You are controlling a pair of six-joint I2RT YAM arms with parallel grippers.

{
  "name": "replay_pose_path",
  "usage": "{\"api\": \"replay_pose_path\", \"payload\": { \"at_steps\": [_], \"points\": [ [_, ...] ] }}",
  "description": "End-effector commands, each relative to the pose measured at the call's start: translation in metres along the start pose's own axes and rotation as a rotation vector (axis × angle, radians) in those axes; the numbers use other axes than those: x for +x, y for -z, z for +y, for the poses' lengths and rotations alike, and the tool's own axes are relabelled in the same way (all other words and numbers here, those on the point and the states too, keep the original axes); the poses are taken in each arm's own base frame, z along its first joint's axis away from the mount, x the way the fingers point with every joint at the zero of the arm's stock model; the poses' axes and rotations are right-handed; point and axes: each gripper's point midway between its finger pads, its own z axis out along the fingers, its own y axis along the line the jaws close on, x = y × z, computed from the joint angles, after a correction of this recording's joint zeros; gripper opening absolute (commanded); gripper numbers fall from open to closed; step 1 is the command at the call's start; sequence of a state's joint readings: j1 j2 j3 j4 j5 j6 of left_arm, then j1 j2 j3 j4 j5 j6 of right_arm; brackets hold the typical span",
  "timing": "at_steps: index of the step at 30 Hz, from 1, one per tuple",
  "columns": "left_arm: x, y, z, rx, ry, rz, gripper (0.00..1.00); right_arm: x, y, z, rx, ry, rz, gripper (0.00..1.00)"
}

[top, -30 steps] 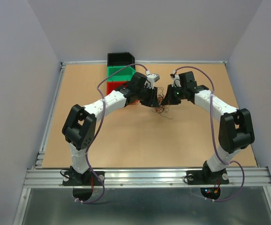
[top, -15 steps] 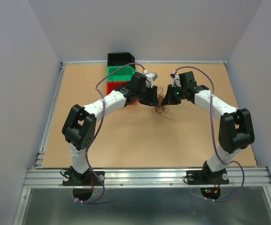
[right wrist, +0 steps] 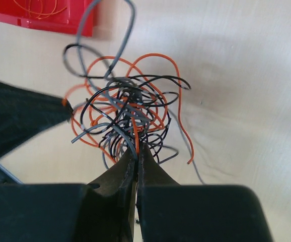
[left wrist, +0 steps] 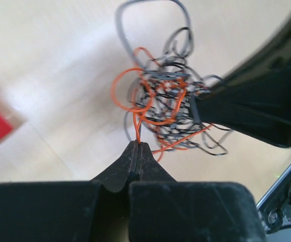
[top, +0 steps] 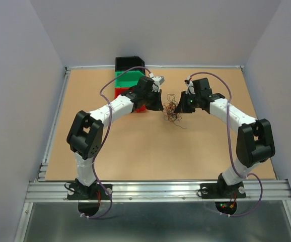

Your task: Untangle the cables

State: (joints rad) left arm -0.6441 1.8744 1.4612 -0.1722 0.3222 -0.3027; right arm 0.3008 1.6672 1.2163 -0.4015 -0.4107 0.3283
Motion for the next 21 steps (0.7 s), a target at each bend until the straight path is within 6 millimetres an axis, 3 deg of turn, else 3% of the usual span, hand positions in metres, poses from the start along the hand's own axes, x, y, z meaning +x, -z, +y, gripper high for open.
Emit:
{"api": "replay_pose_path", "payload": {
  "at_steps": [1, 3, 4, 12, 17, 21],
  "points": [
    [-0.045, 0.050, 0.019, -0.077, 0.027, -0.140, 0.00, -0.004, 0.016, -0.020, 0.110, -0.046, -0.090, 0.00],
    [-0.042, 0.061, 0.038, -0.117, 0.055, -0.147, 0.00, 0.011, 0.019, -0.040, 0.176, -0.105, -0.084, 0.00],
    [-0.046, 0.074, 0.037, -0.119, 0.057, -0.168, 0.00, 0.016, 0.020, -0.045, 0.192, -0.123, -0.084, 0.01],
    [-0.028, 0.119, 0.063, -0.197, 0.122, -0.211, 0.00, 0.063, 0.032, -0.086, 0.367, -0.230, -0.061, 0.01],
    [-0.020, 0.129, 0.073, -0.219, 0.145, -0.213, 0.00, 0.064, 0.037, -0.104, 0.451, -0.257, -0.074, 0.01],
    [-0.024, 0.116, 0.065, -0.149, 0.161, -0.200, 0.00, 0.053, 0.033, -0.087, 0.360, -0.223, -0.061, 0.01]
  ]
}}
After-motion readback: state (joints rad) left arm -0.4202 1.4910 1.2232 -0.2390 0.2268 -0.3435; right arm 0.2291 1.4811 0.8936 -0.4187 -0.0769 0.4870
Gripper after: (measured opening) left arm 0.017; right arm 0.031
